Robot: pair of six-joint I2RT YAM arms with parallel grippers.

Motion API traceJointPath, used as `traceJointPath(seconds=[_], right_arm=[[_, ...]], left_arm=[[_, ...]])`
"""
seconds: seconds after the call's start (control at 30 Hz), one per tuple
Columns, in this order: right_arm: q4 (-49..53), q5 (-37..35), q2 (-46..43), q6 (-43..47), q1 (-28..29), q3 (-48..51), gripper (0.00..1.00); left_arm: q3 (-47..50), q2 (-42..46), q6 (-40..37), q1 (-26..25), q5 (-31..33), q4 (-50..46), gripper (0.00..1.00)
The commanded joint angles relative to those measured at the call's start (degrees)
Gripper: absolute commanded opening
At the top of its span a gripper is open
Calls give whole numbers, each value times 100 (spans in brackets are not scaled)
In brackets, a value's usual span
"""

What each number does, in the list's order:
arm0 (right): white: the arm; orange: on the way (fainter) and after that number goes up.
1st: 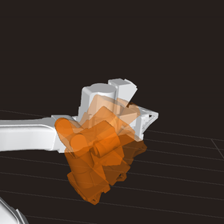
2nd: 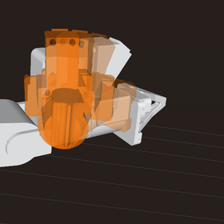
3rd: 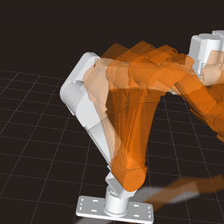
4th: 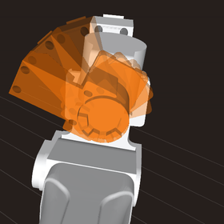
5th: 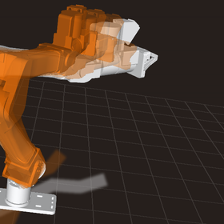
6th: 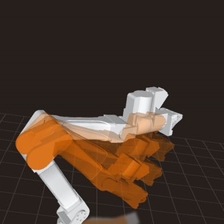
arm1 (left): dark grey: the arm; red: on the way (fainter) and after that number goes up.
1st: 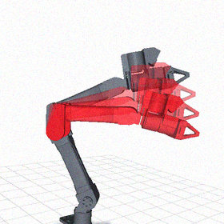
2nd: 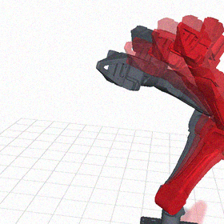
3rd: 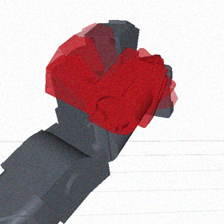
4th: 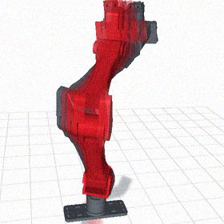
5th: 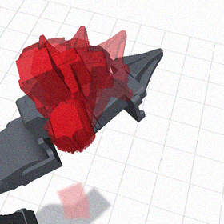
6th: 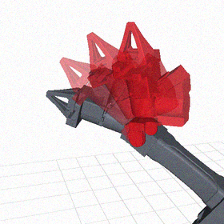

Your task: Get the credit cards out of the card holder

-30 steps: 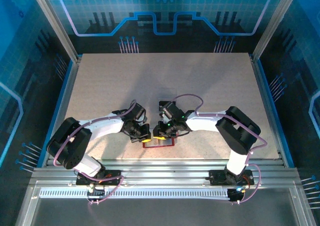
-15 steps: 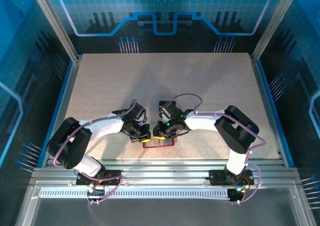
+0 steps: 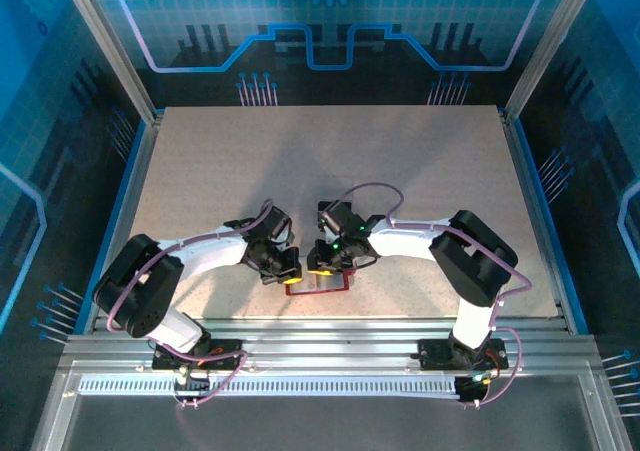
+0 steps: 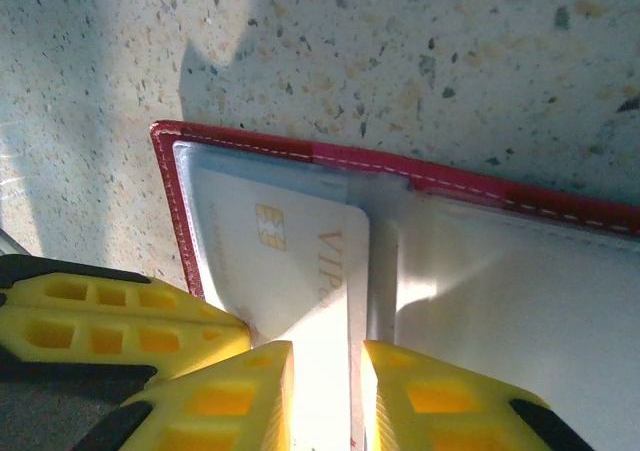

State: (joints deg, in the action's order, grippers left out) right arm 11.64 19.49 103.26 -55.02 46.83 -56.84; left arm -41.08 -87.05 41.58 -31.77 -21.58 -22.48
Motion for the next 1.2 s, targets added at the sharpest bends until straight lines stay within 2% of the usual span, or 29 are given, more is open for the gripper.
traceJointPath(seconds=[0.0,0.37,0.6,1.17], right_arm=[[240,-116,31,93,54,-135,24],[121,96,-394,72,53,80,23],[-329,341,-214,-107,50,263,21],[-387,359,53,-121,15,314,21]], left_arm=[[-1,53,-129,34,181,-309,2],[-98,451,-63,34,-143,-419,5],[75,424,-71,22,-171,-457,4],[171,218,-142,24,-56,-402,2]])
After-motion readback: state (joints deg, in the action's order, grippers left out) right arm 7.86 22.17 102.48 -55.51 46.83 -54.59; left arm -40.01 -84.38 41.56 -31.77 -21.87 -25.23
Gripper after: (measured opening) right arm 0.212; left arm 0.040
